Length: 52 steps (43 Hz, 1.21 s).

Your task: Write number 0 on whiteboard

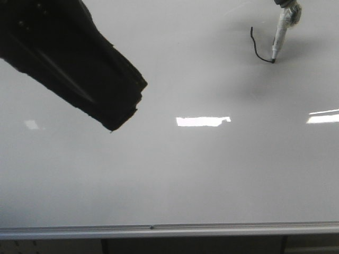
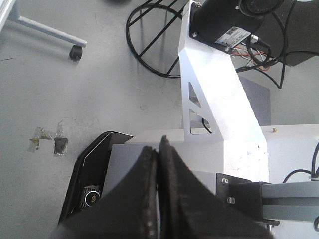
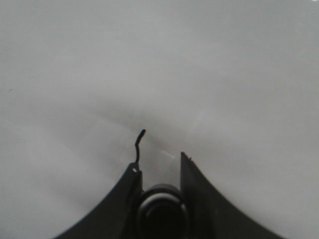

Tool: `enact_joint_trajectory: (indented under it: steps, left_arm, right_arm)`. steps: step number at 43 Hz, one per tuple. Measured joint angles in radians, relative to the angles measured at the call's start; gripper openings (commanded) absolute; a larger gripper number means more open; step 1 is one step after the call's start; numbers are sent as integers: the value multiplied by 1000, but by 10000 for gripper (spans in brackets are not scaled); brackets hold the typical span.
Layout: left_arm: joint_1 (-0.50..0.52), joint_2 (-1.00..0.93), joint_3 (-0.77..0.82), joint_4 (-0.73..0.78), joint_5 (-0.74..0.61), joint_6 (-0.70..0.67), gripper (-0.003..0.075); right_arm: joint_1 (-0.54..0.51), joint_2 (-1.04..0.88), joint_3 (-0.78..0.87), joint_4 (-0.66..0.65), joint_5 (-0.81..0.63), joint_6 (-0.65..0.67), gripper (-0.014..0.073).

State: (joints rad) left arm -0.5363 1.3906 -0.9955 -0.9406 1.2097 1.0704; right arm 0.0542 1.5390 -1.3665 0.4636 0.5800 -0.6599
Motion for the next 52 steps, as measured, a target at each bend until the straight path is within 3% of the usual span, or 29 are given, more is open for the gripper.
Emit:
enact_joint_trajectory:
  steps: [13, 52]
  left_arm:
    - [0, 0, 0, 0, 0, 0, -20]
    - [0, 0, 0, 1, 0, 0, -20]
  right_arm:
    - [-64, 0, 0, -13, -17, 2, -60]
    - [-44, 4, -44, 86, -208, 2, -60]
